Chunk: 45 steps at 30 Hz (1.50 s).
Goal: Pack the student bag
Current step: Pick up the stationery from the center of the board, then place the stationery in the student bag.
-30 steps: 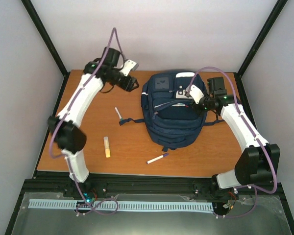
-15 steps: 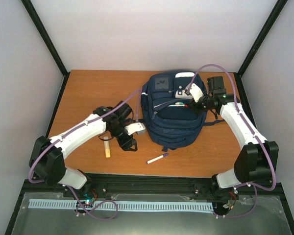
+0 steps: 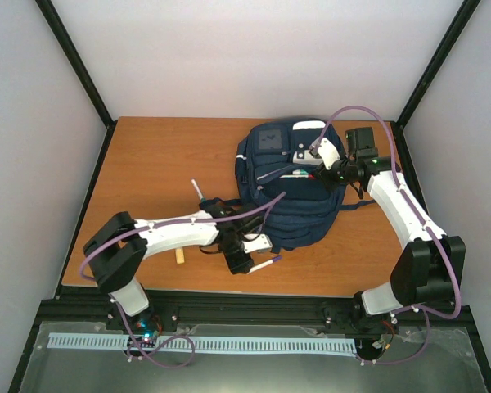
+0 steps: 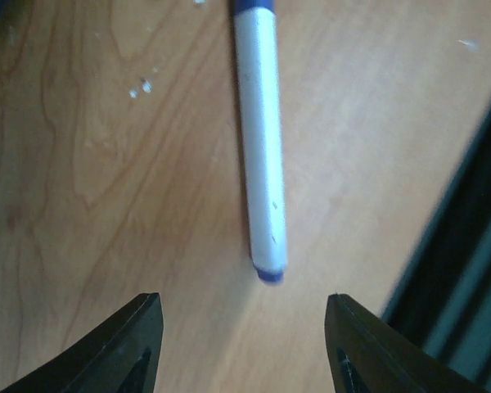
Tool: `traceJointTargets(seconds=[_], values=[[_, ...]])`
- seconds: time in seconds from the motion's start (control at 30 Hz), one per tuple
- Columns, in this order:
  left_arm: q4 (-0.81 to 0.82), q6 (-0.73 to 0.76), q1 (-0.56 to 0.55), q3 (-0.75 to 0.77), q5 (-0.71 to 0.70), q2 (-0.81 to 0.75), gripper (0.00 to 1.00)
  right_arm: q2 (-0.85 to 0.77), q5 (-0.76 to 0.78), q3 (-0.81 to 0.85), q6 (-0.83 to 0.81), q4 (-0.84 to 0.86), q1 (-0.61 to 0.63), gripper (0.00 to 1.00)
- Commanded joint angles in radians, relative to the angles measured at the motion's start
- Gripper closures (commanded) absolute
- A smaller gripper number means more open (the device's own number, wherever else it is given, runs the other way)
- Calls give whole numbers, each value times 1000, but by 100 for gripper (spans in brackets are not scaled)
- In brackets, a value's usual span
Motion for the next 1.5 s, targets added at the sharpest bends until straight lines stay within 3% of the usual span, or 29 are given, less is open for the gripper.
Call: traceJointTargets(seconds=[0.0, 0.2, 0.33, 0.5, 0.6, 0.7, 0.87, 1.07, 1.3, 1.47], values=[[138, -111, -71, 25, -172, 69, 45, -11, -26, 26, 39, 74, -12, 97], [160, -162, -103, 67, -238, 146, 53, -26, -21, 1, 41, 74, -12, 97], [174, -163, -102, 58, -208, 172, 60, -25, -31, -14, 49, 80, -12, 97], [182, -151, -101, 64, -204, 211, 76, -8, -34, 0, 58, 82, -12, 97], [172, -132, -100, 75, -184, 224, 91, 5, -34, 18, 57, 72, -12, 97], [149, -102, -80, 83, -154, 209, 99, 14, -35, 30, 58, 67, -12, 97], [37, 18, -6, 122, -34, 133, 99, 28, -47, 38, 46, 59, -12, 97], [-135, 325, 139, 145, 151, 21, 99, 43, -39, 61, 31, 46, -12, 97], [-266, 588, 285, 280, 167, -58, 99, 48, -47, 59, 19, 45, -12, 97], [-214, 580, 291, 434, 117, 5, 99, 52, -37, 63, 17, 46, -12, 97]])
